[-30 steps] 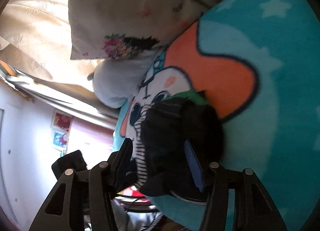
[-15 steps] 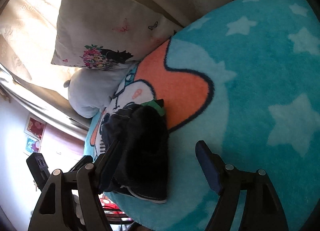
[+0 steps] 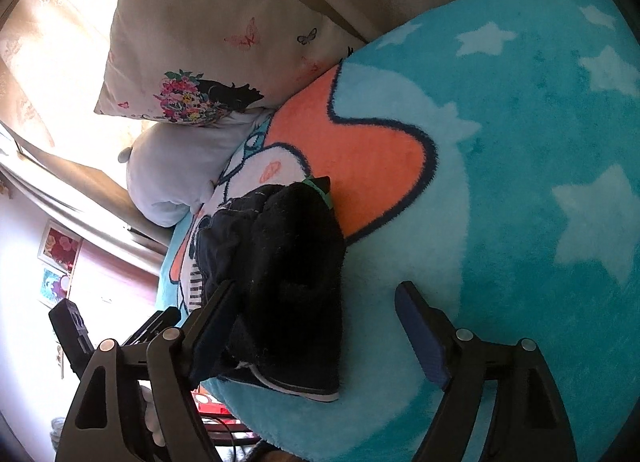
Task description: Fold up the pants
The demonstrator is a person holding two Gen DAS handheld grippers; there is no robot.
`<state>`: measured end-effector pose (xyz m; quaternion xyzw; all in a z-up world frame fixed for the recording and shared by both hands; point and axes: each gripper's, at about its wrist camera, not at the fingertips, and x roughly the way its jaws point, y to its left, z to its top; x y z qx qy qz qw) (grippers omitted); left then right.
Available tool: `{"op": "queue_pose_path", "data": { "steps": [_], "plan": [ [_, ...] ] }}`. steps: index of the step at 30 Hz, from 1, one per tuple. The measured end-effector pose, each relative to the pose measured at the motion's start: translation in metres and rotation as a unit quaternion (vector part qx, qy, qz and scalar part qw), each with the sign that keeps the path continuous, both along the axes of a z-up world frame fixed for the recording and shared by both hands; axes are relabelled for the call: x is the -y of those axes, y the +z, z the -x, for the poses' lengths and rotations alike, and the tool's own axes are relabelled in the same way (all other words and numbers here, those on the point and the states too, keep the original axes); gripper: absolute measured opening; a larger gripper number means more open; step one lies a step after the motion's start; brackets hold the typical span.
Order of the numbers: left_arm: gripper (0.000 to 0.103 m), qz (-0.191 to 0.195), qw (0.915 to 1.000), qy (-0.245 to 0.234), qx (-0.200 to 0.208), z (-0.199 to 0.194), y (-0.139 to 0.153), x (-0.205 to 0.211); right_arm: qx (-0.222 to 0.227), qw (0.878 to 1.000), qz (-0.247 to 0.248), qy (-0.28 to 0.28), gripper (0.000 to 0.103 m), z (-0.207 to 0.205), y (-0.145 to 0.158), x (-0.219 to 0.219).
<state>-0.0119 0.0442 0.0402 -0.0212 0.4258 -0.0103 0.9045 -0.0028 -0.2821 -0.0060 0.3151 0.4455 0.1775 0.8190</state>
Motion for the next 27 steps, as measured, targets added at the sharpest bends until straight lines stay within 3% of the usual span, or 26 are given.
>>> {"op": "queue_pose_path", "data": {
  "steps": [20, 23, 27],
  "plan": [
    [0.078, 0.033, 0.999, -0.019, -0.022, -0.009, -0.012, -0.001, 0.025, 0.999, 0.001, 0.022, 0.091, -0.001, 0.001, -0.014],
    [0.078, 0.068, 0.9971, -0.025, -0.025, -0.013, -0.011, -0.006, 0.03, 0.999, -0.004, 0.025, 0.091, -0.001, 0.001, -0.015],
    [0.078, 0.151, 0.987, -0.041, -0.036, -0.03, -0.009, -0.01, 0.032, 0.999, -0.003, 0.041, 0.091, -0.006, 0.002, -0.024]
  ]
}}
